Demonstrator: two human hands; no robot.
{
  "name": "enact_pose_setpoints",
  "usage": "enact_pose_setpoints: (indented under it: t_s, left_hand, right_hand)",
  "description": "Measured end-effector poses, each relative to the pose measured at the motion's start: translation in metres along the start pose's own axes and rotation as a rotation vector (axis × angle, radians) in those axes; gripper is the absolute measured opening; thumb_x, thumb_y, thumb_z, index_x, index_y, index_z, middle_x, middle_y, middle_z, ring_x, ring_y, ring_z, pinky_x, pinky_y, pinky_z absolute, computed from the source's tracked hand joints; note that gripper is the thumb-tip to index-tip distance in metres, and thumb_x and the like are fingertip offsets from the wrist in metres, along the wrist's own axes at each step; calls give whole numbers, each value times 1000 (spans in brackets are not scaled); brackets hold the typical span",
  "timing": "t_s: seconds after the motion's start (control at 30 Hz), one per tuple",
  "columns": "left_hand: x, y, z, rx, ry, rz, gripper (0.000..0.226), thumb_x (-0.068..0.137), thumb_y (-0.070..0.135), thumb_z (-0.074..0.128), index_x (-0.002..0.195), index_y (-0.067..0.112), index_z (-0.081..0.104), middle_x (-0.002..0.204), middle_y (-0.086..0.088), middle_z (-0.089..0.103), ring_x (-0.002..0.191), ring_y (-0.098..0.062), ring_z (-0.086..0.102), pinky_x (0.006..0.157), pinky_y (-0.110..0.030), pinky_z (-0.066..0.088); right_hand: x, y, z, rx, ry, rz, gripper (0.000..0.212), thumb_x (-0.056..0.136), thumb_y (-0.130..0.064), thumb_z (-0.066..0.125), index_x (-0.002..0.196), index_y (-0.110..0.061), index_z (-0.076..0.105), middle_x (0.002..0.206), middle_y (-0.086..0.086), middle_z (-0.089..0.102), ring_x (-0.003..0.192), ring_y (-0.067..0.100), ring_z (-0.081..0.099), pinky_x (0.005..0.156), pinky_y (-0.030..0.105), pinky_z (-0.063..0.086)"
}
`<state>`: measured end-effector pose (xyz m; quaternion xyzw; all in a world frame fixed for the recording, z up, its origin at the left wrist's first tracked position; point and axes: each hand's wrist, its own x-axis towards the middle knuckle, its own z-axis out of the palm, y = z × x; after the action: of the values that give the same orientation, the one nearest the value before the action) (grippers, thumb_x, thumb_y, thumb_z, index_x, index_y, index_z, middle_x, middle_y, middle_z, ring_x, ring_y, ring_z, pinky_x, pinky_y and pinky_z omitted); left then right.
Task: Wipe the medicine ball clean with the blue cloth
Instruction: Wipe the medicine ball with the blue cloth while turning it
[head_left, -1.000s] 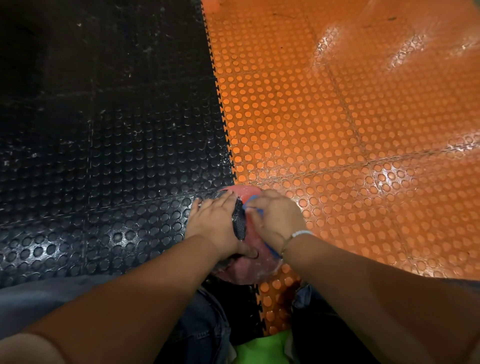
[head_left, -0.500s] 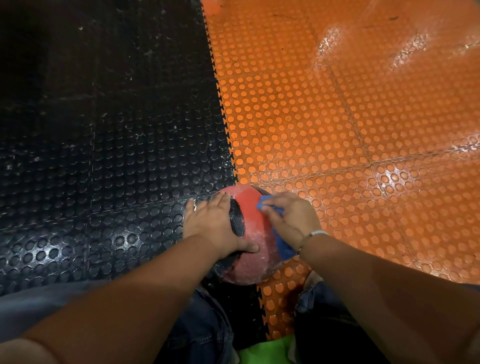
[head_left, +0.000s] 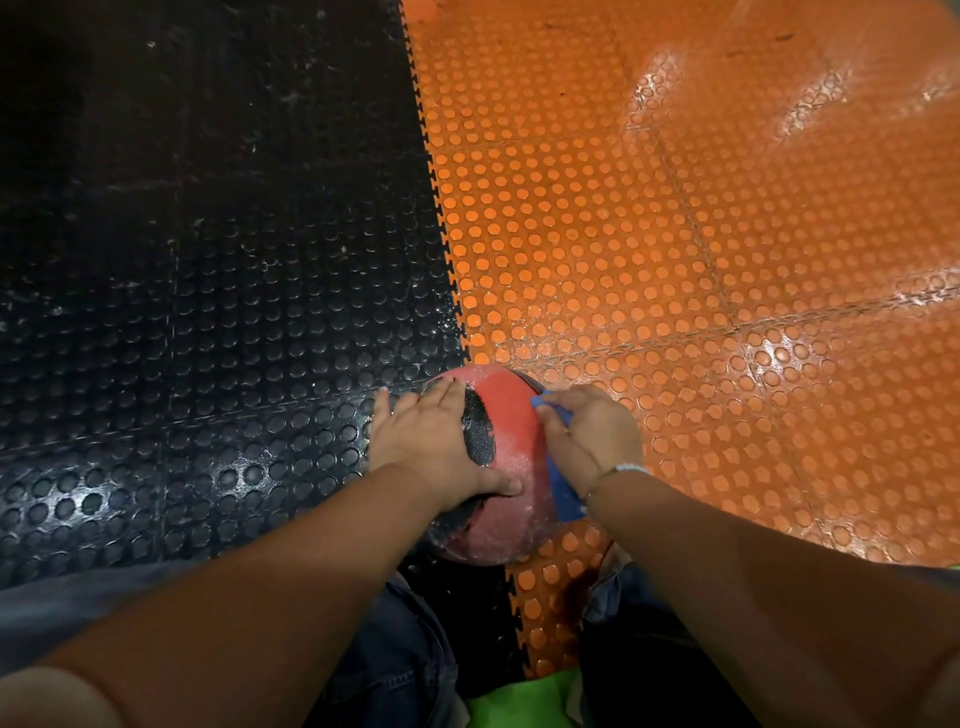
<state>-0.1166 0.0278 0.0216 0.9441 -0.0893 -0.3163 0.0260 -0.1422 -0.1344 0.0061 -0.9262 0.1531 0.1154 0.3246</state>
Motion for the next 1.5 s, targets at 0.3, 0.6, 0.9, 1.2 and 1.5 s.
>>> enact_pose_setpoints:
  t_s: [0.3, 0.6, 0.9, 1.2, 1.5]
  left_hand:
    - [15, -1, -10, 26, -17, 105, 117, 51, 90, 55, 146, 51, -1, 160, 7, 7, 143, -26, 19, 117, -50, -6]
    - [22, -17, -16, -5, -40, 42, 118, 49, 90, 57, 146, 52, 2, 159, 11, 9, 144, -22, 20, 117, -52, -2]
    - [20, -10, -9, -51, 4, 10, 118, 49, 92, 53, 147, 49, 4, 159, 7, 15, 142, -26, 23, 116, -51, 3]
    - [19, -12, -10, -79, -11, -6, 116, 52, 89, 56, 147, 49, 5, 159, 8, 14, 142, -26, 23, 116, -51, 4]
    - [17, -12, -9, -113, -8, -25, 115, 52, 90, 56, 147, 50, 5, 159, 8, 14, 142, -27, 23, 116, -51, 8]
  right_hand:
    - [17, -13, -6, -14, -54, -66, 23, 91, -36, 55, 107, -28, 69, 112, -7, 60, 92, 8, 51, 91, 22, 41]
    - [12, -18, -9, -173, -86, -258, 24, 93, -34, 52, 109, -28, 68, 113, -11, 60, 95, 7, 52, 92, 26, 44]
    - [16, -30, -2, -228, -103, -225, 26, 94, -34, 49, 112, -29, 67, 114, -8, 59, 102, 12, 55, 87, 24, 43]
    - [12, -29, -3, -237, -103, -275, 26, 94, -33, 48, 112, -30, 67, 116, -11, 59, 104, 10, 53, 89, 23, 41]
    - [10, -25, -3, -219, -102, -254, 25, 94, -33, 49, 110, -30, 67, 117, -10, 59, 103, 10, 53, 92, 26, 43]
